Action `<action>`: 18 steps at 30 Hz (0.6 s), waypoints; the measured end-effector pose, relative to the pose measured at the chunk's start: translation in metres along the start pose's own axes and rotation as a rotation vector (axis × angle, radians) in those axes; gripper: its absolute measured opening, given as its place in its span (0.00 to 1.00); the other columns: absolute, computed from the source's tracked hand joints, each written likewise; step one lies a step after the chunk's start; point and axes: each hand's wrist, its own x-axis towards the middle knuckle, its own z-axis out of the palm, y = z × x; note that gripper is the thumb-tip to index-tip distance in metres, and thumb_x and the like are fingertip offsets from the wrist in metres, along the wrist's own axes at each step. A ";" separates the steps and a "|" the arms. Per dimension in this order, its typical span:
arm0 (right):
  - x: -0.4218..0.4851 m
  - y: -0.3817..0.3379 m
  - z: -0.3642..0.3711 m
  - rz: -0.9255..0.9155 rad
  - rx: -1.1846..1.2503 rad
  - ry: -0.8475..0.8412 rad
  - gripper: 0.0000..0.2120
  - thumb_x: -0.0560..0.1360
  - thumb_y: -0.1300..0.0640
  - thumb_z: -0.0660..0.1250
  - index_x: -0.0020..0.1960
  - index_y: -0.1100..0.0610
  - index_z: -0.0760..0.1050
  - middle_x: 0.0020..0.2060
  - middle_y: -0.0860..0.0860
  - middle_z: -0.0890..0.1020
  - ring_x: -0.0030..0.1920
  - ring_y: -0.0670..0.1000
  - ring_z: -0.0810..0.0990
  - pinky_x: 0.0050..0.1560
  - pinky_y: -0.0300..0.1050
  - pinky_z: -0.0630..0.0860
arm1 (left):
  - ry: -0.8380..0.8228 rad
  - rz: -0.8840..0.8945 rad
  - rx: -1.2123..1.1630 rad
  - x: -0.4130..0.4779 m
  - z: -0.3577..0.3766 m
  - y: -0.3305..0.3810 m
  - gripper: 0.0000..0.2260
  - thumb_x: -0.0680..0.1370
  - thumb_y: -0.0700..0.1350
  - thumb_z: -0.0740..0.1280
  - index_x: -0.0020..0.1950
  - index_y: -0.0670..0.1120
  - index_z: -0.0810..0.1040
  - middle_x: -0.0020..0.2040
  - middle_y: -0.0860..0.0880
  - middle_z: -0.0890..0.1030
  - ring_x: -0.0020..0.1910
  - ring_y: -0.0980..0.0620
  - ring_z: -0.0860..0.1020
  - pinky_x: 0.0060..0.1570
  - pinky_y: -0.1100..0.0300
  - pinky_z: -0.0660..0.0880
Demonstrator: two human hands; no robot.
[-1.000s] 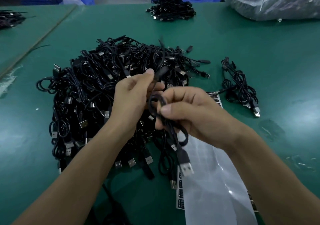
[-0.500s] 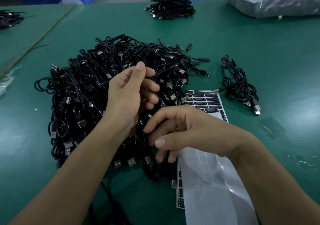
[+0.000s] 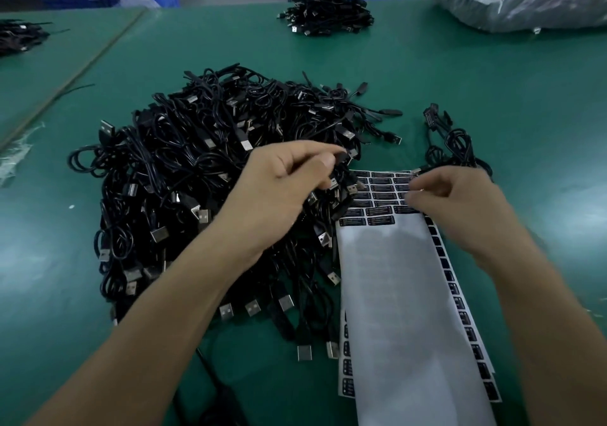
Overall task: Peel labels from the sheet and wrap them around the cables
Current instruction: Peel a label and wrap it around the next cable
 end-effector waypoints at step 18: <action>-0.007 0.001 0.000 -0.123 0.061 -0.140 0.05 0.74 0.52 0.75 0.42 0.49 0.80 0.28 0.34 0.77 0.31 0.35 0.72 0.35 0.38 0.63 | -0.003 0.179 0.551 -0.005 0.039 -0.036 0.12 0.84 0.53 0.57 0.57 0.51 0.78 0.40 0.56 0.77 0.37 0.58 0.75 0.36 0.59 0.72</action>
